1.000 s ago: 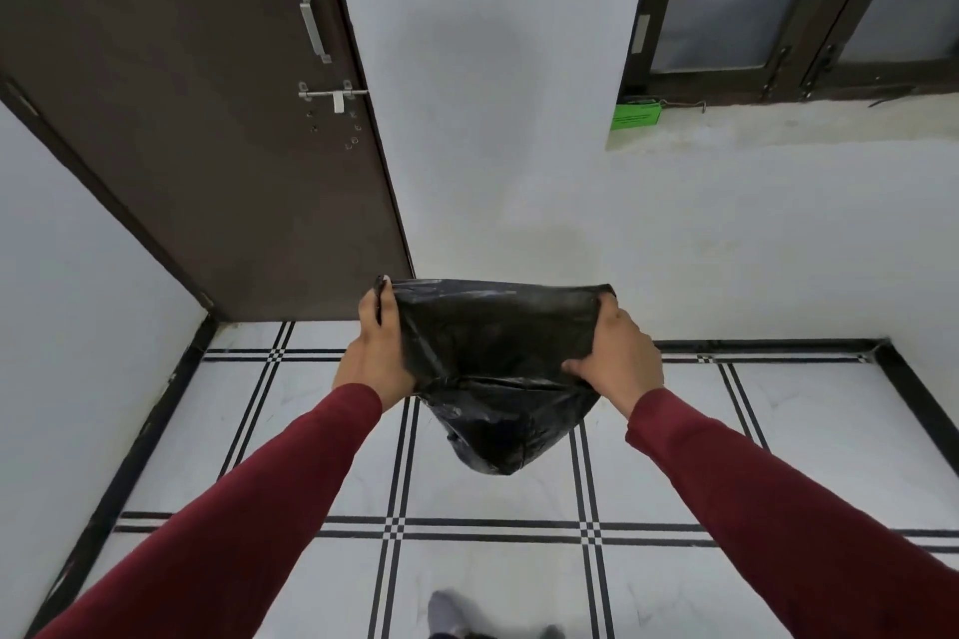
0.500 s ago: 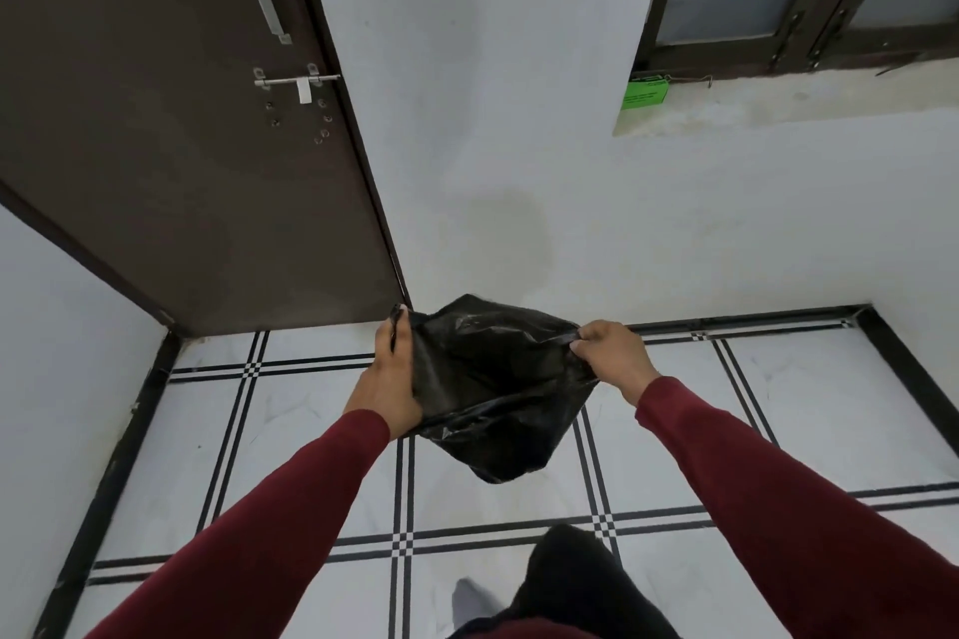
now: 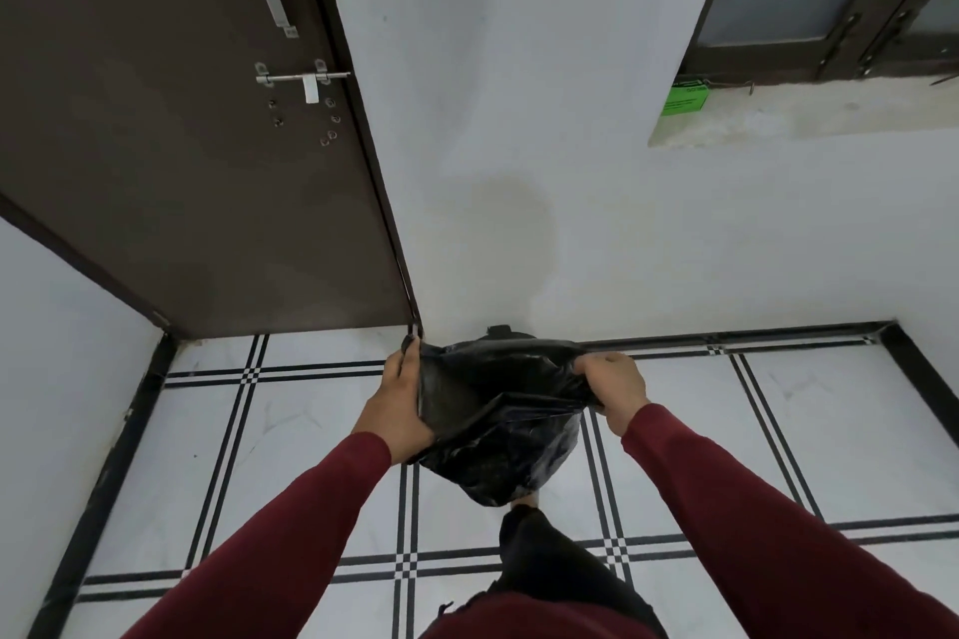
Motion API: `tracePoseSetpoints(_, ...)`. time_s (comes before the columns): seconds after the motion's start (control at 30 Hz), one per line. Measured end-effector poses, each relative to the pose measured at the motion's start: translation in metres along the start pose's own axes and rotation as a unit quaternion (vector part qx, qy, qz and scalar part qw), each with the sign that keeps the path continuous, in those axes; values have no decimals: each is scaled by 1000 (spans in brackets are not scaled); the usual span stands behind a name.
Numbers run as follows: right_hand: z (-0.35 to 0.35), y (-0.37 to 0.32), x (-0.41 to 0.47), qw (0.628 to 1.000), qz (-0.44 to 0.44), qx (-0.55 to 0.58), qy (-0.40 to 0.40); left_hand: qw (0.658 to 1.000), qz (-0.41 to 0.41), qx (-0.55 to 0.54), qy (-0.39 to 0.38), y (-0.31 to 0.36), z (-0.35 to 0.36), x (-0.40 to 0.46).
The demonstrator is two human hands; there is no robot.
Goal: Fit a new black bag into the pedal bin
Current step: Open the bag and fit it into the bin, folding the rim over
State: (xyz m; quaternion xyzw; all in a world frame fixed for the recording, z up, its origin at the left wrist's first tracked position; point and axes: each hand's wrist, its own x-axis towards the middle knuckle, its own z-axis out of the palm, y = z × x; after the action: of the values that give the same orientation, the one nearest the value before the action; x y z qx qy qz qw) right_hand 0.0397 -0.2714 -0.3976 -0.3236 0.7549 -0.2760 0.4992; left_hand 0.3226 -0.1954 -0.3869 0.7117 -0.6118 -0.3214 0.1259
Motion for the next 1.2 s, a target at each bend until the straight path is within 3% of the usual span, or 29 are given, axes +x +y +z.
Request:
tracePoseSetpoints(0.13,6,7,10,998,0,-56,28,1000,-17,-7,-12,-8,1,8)
tracePoseSetpoints(0.47,8,21,30,996,23,-82,-20,997,-33,17,-61,-12,14,30)
tracePoseSetpoints(0.8,14,5,40,995,-46,-89,-5,996,-42,24,-69,-1,11,49)
tracePoseSetpoints(1.2,23,-4,108,974,-153,-163,28,993,-75,94,8,4,34,116)
